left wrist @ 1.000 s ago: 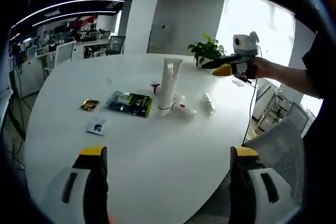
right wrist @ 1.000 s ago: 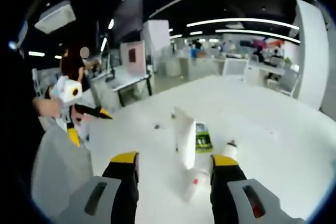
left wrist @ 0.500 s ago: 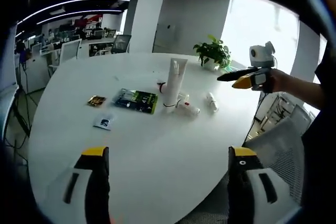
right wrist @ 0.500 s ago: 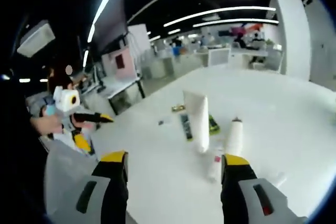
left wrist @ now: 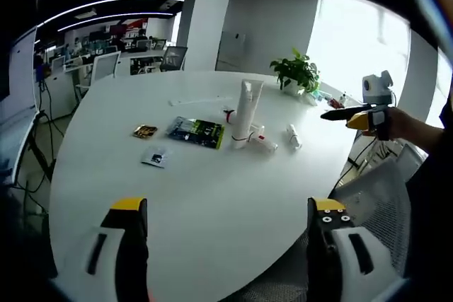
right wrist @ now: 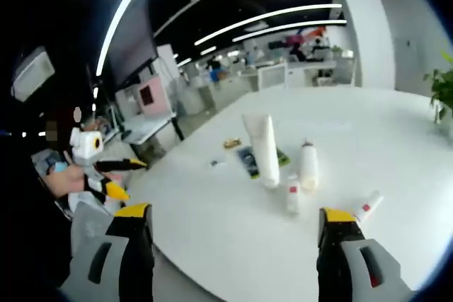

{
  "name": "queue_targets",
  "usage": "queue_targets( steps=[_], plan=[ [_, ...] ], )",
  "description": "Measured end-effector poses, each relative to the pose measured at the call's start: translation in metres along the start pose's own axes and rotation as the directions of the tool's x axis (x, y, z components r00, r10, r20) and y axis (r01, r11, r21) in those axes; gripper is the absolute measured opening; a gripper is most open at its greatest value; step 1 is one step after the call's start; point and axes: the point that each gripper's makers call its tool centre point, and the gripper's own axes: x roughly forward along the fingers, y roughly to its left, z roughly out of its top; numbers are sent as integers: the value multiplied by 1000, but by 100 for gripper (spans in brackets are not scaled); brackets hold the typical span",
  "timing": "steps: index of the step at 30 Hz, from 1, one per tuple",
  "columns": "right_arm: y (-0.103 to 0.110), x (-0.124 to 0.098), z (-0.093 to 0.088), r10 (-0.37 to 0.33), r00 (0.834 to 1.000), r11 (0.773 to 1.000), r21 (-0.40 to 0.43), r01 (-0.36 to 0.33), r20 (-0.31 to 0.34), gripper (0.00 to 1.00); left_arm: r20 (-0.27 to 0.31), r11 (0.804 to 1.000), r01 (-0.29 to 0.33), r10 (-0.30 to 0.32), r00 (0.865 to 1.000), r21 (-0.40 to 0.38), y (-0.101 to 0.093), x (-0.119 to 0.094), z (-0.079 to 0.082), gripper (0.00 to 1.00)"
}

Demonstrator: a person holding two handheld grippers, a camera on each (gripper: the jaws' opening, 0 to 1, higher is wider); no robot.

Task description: Arrange the skincare products in the storage area until every visible bottle or jar stands upright without overlapping.

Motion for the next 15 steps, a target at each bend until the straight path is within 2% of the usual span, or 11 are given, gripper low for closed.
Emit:
queue_targets(
  steps=[7, 15],
  plan=[
    [-1, -2, -27, -28, 999, 997, 67, 30, -34, 99, -7, 1000, -20, 20, 1000, -16, 1, -8, -7, 88],
    [4, -5, -29, -17, 1000, 993, 114, 20, -25, 99, -8, 1000, -18, 18, 1000, -19, -6, -10, -10, 88]
  ],
)
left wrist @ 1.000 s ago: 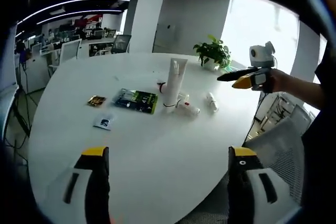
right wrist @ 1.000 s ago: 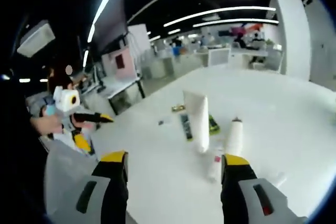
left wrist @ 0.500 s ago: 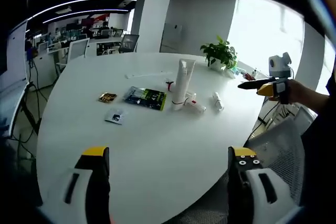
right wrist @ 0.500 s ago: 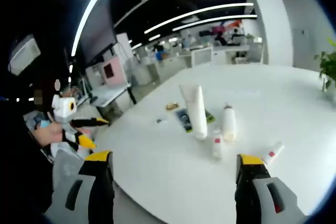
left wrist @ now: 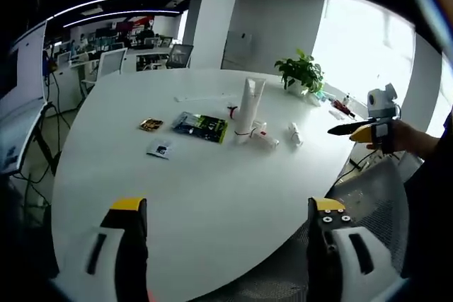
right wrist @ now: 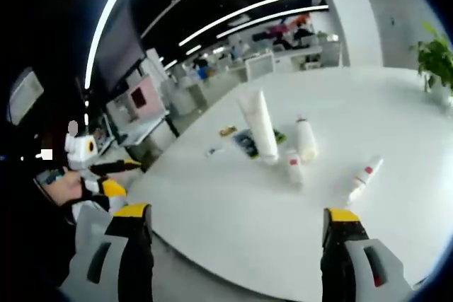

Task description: Arrange the skincare products in the storage area until every visible bottle or jar stands upright without overlapping.

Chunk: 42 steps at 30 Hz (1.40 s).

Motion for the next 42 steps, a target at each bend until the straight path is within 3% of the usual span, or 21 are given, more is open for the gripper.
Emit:
queue_targets(
  steps=[24, 42],
  plan=[
    [-18, 9, 9, -18, 1000, 1000, 24, 19, -25, 99, -19, 1000, 19, -19, 1000, -15, -4, 10, -3, 85],
    [-48, 37, 26, -56, 995, 998, -2, 56, -86, 87, -43, 998, 16, -19, 999, -63, 7, 21, -12, 81]
  ],
)
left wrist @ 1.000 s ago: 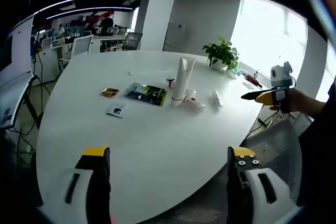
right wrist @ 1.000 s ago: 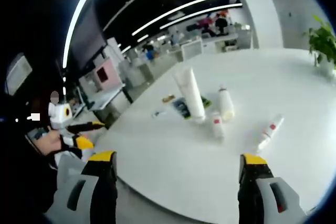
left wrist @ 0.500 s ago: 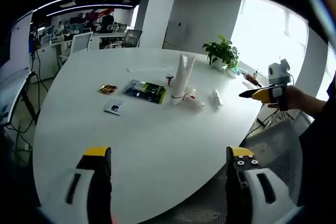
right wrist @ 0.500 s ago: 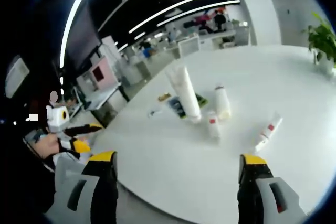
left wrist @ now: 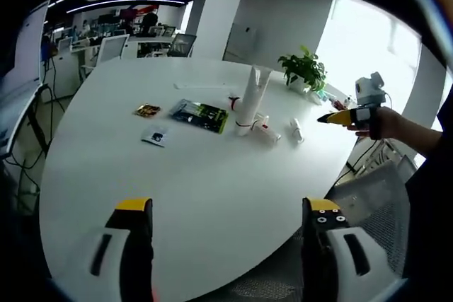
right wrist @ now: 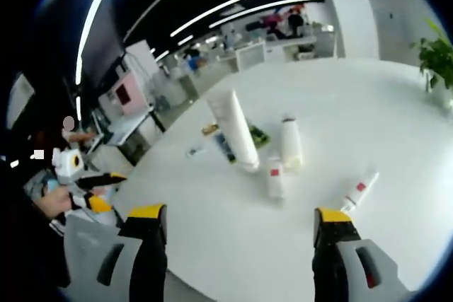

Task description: Arrange the skincare products in the storage area until every visible bottle or jar stands upright without overlapping.

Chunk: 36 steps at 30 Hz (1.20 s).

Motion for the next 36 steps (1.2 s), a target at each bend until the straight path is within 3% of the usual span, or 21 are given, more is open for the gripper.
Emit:
queue_targets(
  steps=[6, 14, 23, 36],
  plan=[
    [-15, 13, 4, -23, 999, 1000, -4, 23, -36, 83, 5, 1000, 2, -2, 1000, -4, 1, 4, 4, 80],
    [-34, 35, 24, -49, 997, 999, -20, 48, -53, 76, -11, 999, -8, 8, 1000, -34, 9, 7, -4, 78],
    [-53, 62, 27, -75, 992, 997, -39, 71, -102, 69, -25, 998, -18, 16, 1000, -56, 17, 9, -9, 77],
    [-81, 98, 50, -114, 980, 989, -117, 96, -165, 63, -57, 998, -10, 7, 998, -67, 18, 18, -14, 75]
  ],
)
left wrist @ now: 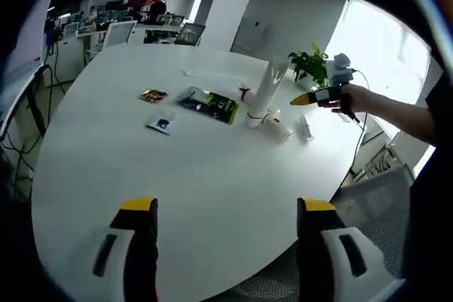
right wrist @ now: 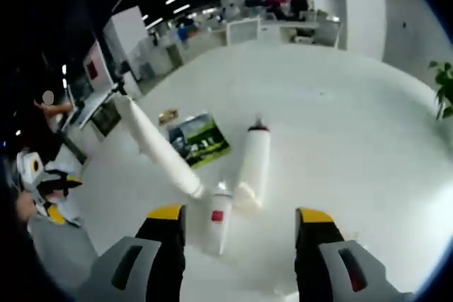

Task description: Arrange the skincare products in the storage area until every visible bottle or jar stands upright without overlapping.

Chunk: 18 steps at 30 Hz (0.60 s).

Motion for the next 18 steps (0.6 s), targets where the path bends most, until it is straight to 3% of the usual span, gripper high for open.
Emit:
queue_targets(
  steps=[8, 18],
  plan=[
    [-15, 23, 17, -22, 1000, 1000, 22, 23, -7, 60, -17, 1000, 1, -1, 1000, 4, 2, 4, 0, 74],
    [-23, 59, 31, -23, 993, 999, -32, 19, -115, 58, -35, 1000, -3, 2, 999, -24, 7, 7, -9, 73]
  ],
)
